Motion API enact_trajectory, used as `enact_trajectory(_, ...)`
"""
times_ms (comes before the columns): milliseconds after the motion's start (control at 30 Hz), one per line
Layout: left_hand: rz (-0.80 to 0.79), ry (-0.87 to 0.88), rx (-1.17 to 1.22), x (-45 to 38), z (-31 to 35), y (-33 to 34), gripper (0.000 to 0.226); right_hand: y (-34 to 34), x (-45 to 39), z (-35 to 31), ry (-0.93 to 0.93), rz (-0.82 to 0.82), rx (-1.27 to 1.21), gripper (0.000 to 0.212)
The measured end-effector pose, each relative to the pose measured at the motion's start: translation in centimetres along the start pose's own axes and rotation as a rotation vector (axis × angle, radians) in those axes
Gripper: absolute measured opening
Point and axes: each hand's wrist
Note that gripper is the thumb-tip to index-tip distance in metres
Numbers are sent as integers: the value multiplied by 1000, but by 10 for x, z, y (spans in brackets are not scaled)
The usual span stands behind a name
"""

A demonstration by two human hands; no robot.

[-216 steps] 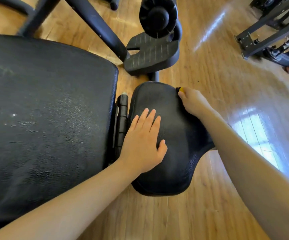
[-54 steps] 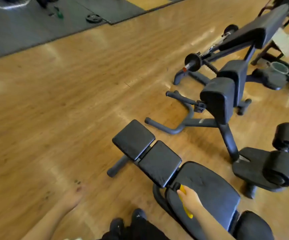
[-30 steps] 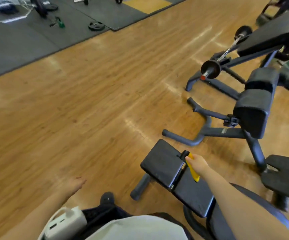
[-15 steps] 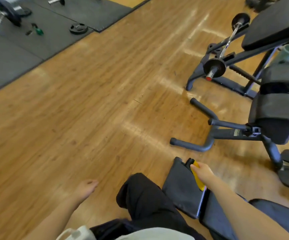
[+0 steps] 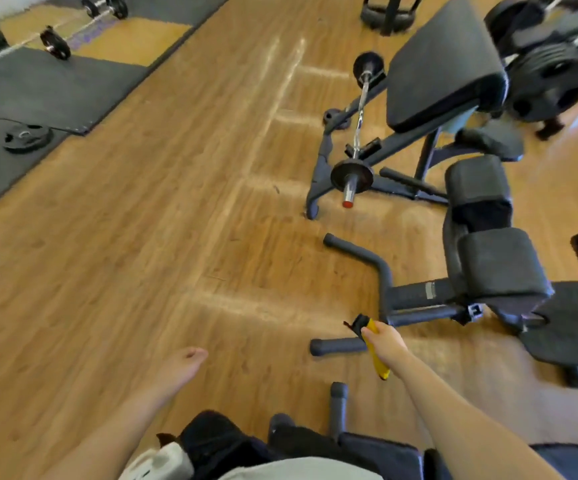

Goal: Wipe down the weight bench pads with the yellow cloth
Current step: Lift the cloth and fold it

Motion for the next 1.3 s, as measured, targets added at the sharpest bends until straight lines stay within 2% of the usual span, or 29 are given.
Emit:
enact_trajectory(200,-171,69,-226,-96,108,-33,22,-45,-30,-24,86,145,-168,34)
enact_trajectory(333,-261,164,-427,-159,191,-54,14,-57,-41,-44,143,280,-342,29)
enact_trajectory(500,-420,246,-652,-193,290,-56,15,-62,-40,-71,229,394,-503,19)
enact_trajectory(633,-558,302,-821,-201,348,-26,16,-66,-30,-91,247,505,-616,17)
enact_trajectory(733,-691,320,-694,-181,373,22,23,-72,-22,-102,196,592,-672,17)
enact_trajectory(800,-891,213,-483,-161,387,55,38,-81,-18,-109,133,658,-700,17)
enact_trajectory(867,-1082,105,-300,-145,396,83,53,-92,-17,-117,70,726,-701,27)
enact_trajectory(933,-1193,140,-334,-131,404,109,48,-101,-15,-125,-13,760,-737,41)
enact_trajectory(1033,-1154,280,-461,-119,418,136,41,-117,-5,-131,-143,758,-761,52)
enact_trajectory(1167,-1163,348,-475,-120,439,151,28,-139,13,-111,-104,772,-885,63)
enact_trajectory(1300,-1177,402,-549,-121,453,158,32,-155,27,-100,-85,852,-1049,38)
Point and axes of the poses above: each hand's wrist, its own x-axis away from the middle knuckle, its own y-axis out of the palm, z = x × y, and after that the axes turned 15 degrees about -z, right-handed
